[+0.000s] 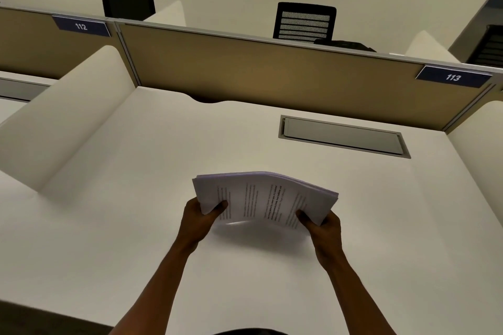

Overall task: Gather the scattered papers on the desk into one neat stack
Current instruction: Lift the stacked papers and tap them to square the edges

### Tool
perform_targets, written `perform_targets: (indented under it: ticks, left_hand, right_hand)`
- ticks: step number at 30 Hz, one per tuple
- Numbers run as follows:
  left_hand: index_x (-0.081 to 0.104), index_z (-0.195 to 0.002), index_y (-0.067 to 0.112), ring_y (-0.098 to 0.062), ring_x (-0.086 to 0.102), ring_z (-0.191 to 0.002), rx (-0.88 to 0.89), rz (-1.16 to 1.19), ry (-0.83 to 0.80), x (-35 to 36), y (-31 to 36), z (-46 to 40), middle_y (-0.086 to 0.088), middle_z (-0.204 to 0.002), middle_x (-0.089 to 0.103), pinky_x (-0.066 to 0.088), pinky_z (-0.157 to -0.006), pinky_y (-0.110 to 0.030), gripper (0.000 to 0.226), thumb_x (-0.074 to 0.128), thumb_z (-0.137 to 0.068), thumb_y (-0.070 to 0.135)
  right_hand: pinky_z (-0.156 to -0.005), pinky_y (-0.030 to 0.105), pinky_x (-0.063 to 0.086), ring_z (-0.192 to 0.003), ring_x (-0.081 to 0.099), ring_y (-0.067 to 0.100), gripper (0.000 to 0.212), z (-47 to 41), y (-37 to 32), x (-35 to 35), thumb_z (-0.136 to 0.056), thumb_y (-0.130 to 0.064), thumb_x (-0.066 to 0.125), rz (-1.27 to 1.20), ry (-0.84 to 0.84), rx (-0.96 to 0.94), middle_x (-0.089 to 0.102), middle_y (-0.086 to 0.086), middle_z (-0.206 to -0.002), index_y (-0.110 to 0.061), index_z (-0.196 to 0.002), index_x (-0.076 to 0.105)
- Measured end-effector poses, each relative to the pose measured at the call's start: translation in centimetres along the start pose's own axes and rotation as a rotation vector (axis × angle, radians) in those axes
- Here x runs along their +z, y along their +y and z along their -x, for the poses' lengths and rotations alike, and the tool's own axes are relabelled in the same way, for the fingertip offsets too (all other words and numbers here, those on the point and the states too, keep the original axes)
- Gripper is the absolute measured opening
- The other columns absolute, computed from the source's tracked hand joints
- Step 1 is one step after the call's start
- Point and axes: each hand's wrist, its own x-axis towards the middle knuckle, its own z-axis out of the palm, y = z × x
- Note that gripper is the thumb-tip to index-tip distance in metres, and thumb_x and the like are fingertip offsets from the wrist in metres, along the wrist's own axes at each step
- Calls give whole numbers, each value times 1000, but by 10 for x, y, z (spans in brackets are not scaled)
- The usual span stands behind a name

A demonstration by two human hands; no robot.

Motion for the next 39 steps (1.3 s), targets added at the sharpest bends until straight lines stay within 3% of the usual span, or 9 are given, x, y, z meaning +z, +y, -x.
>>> perform_targets:
  ticks: [7, 14, 17, 22, 25, 28, 31, 34, 39]
  left_hand:
    - [62, -129, 16, -22, 68, -109, 40, 27, -21, 6, 2, -1, -1, -117, 72, 60, -84, -30, 40, 71, -90, 14]
    - [54, -135, 24, -21, 62, -117, -36, 31, -14, 11, -7, 2, 3, -124, 67, 56, -95, -38, 45, 65, -94, 11]
    - [47, -136, 36, -23, 60, -120, 0, -61, 4, 6, 4, -1, 5, -129, 62, 56, -84, -27, 50, 65, -94, 18]
    - [14, -158, 28, -16, 21, -151, 418, -483, 228, -6, 63, -11, 4, -163, 22, 26, -116, -32, 104, 80, -79, 40]
    - [26, -155, 31, -14, 12, -153, 661, -775, -2, -8, 113, -21, 6, -162, 28, 16, -121, -30, 92, 70, -78, 57]
    - [52, -138, 32, -19, 56, -126, 547, -871, -297, 0, 142, -30, 6, -135, 63, 40, -113, -37, 58, 68, -84, 49]
    - [69, -96, 26, -12, 64, -77, 497, -685, -268, 3, 147, -31, 9, -88, 73, 50, -69, -29, 6, 66, -90, 26]
    - [68, -90, 30, -7, 63, -74, 502, -467, -179, 0, 139, -24, 17, -81, 68, 44, -63, -10, 10, 66, -89, 20]
    - [72, -91, 28, -7, 68, -75, 435, -318, -181, -6, 121, -14, 13, -87, 73, 50, -68, -15, 11, 74, -86, 19]
  right_hand:
    - [-65, 24, 59, -91, 73, 20, 28, -3, 4, 0, -79, -8, 78, 36, 39, 56, 77, -3, -97, -21, -103, 69]
    - [-84, 40, 60, -102, 67, 21, 43, 1, 3, 4, -81, -5, 77, 125, 16, 33, 70, 6, -109, -19, -118, 62]
    - [-77, 36, 61, -98, 68, 24, 33, -5, -9, 3, -83, -8, 75, 217, 2, -29, 71, 4, -105, -25, -110, 64]
    - [-66, 15, 52, -87, 67, 3, 45, -15, -60, 5, -85, -11, 73, 526, -96, -245, 69, -23, -89, -53, -96, 60]
    - [-62, 6, 50, -83, 64, -11, 46, -22, -97, 12, -83, -9, 71, 674, -192, -366, 67, -38, -84, -53, -90, 64]
    - [-59, 4, 45, -77, 65, -5, 24, -28, -131, 25, -81, -13, 70, 784, -278, -482, 66, -33, -76, -32, -96, 71]
    - [-58, 12, 41, -69, 63, 11, 16, -29, -158, 35, -80, -19, 70, 915, -312, -568, 67, -17, -77, -24, -95, 71]
    - [-66, 27, 51, -76, 67, 17, 17, -31, -173, 31, -82, -20, 72, 865, -230, -615, 74, -7, -88, -21, -99, 72]
    - [-68, 35, 54, -75, 67, 13, 11, -29, -173, 24, -84, -10, 71, 811, -203, -655, 73, -8, -81, -19, -89, 73]
